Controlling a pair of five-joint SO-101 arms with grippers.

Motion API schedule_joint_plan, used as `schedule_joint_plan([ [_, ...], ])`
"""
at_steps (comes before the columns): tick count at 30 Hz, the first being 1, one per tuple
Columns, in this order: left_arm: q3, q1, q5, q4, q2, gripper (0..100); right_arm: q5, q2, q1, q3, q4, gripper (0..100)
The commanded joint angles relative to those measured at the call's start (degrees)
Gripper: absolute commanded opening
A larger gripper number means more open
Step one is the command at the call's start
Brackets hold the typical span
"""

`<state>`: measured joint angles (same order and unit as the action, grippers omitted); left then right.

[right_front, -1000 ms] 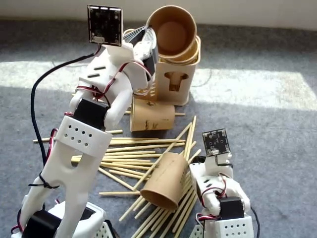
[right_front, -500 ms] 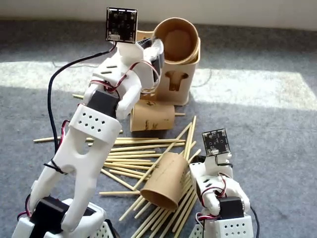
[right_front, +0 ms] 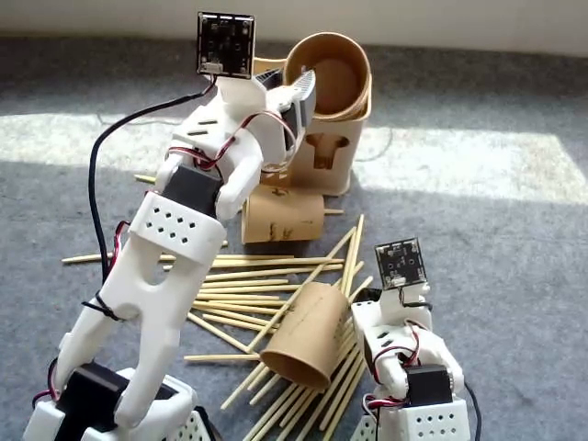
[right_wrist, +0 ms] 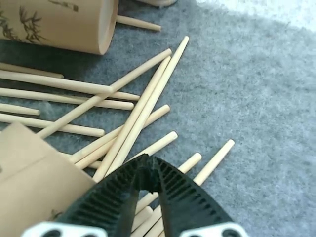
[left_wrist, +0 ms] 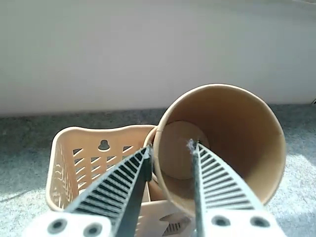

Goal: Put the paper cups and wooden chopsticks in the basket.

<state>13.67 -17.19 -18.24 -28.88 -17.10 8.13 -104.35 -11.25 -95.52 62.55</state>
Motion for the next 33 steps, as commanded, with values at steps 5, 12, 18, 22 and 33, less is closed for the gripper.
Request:
schedule_joint_plan([
  [5, -1.9, 3.9, -0.3, 4.9, 1.2, 14, 0.0, -0.6, 1.1, -0.7, -1.5, 0.6],
  [12, -1.6, 4.5, -0.4, 4.8, 1.2, 14, 0.0, -0.6, 1.1, -0.7, -1.5, 0.6],
  [18, -1.9, 4.8, -0.4, 4.8, 1.2, 14, 0.0, -0.6, 1.1, -0.7, -1.5, 0.6],
  [22, -3.8, 8.1, -0.4, 4.9, 1.2, 14, 0.0, -0.6, 1.1, -0.7, -1.5, 0.6],
  [33, -3.9, 6.5, 1.0, -7.5, -7.7, 14, 0.0, -0.6, 1.1, -0.7, -1.5, 0.6],
])
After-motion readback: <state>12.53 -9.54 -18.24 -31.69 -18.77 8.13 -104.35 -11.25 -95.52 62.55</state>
